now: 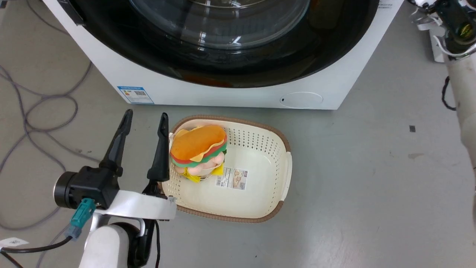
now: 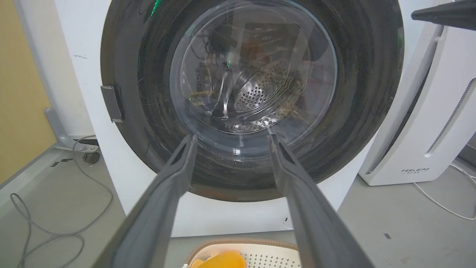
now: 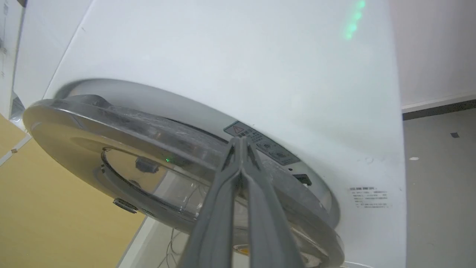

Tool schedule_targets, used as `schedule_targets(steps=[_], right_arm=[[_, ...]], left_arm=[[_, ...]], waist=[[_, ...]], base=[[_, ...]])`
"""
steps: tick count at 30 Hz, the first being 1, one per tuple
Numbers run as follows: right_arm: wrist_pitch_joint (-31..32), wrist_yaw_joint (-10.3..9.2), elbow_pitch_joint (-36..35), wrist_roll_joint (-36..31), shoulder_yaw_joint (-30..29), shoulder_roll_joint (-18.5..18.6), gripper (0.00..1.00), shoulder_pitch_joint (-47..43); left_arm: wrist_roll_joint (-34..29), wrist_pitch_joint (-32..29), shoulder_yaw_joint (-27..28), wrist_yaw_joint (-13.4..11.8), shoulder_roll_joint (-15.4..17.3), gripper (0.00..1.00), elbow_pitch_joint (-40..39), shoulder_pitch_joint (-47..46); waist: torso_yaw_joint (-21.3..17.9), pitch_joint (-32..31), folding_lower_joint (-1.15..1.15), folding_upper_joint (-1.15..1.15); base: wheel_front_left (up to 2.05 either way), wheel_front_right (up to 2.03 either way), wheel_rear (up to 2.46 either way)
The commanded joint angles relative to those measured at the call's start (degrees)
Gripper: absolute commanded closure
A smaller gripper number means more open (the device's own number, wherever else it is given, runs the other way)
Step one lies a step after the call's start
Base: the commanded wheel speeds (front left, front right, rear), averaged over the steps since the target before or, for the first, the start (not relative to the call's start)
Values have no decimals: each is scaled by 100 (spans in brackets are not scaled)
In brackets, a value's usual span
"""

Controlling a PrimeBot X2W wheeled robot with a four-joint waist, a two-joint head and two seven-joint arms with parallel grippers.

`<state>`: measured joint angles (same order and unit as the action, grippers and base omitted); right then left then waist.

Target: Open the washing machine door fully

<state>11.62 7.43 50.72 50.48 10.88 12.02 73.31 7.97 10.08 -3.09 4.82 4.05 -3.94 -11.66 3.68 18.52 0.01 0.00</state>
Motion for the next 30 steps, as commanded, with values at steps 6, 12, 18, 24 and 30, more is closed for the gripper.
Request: schedule_targets(steps=[6,12,18,24,30], right_arm=[[378,4,483,91,194,88,100,670],[832,5,839,43,323,39,100,1195],[1248,5,1134,-24,393,8,100,1557],[1753,5,1484,-118,421,-33,100,1888],[2144,5,1837,-210,322,-64,100,2220]], left_arm=[[119,118,-43,72,9,0,-65,-184],[186,190,-70,109,6,0,-82,-302],[237,250,-86,141,6,0,-89,-371],[291,321,-124,178,10,0,-76,-459],[342,393,-185,215,12,0,-58,-538]], waist=[[49,212,-1,0],[86,392,-1,0],[103,501,-1,0],[119,588,-1,0],[147,657,-1,0]], base=[[0,0,0],[0,0,0],[0,0,0],[0,0,0],[0,0,0]])
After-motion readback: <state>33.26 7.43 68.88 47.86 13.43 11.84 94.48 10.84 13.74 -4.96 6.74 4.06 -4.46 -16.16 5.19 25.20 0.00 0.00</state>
